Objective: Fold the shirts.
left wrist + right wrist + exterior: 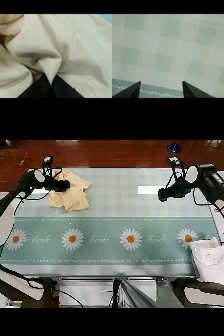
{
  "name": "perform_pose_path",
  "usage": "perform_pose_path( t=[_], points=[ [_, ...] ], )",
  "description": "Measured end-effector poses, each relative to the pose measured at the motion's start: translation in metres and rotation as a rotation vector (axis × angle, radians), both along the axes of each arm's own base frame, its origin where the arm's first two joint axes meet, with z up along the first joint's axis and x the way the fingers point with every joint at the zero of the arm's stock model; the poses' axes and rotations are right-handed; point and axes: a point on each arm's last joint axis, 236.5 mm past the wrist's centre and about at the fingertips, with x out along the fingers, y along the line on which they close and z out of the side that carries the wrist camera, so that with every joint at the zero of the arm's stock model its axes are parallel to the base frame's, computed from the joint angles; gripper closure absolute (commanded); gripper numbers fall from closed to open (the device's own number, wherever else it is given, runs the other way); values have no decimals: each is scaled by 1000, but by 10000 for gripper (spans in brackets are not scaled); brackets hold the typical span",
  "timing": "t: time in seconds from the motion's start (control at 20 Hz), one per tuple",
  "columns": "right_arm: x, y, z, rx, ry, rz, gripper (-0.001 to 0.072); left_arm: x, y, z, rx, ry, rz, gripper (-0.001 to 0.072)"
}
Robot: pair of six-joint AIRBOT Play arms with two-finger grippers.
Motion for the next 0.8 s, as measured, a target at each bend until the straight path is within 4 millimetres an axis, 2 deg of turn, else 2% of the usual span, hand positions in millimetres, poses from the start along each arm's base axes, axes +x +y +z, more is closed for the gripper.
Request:
perform_pose_path(
  t=[0.15, 0.25, 0.3, 0.4, 0.45, 0.55, 0.7, 0.8],
  points=[
    [-4, 0, -1, 2, 17, -4, 124, 0, -7, 14, -4, -9, -18, 673],
    [-8, -2, -3, -6, 37, -5, 124, 7, -10, 47, -6, -63, -27, 674],
    [-12, -3, -4, -14, 53, -6, 124, 11, -12, 72, -8, -102, -34, 673],
    [-21, -9, -6, -38, 95, -6, 124, 16, -17, 135, -8, -207, -50, 673],
    [-27, -13, -8, -56, 117, -6, 124, 18, -21, 173, -9, -278, -57, 674],
    [-38, -24, -9, -102, 164, -8, 127, 6, -33, 258, -12, -424, -84, 674],
    [-53, -41, -9, -177, 232, -14, 232, -36, -55, 377, -27, -644, -132, 674],
    [-63, -50, -8, -214, 273, -20, 234, -77, -68, 444, -43, -775, -164, 674]
  ],
)
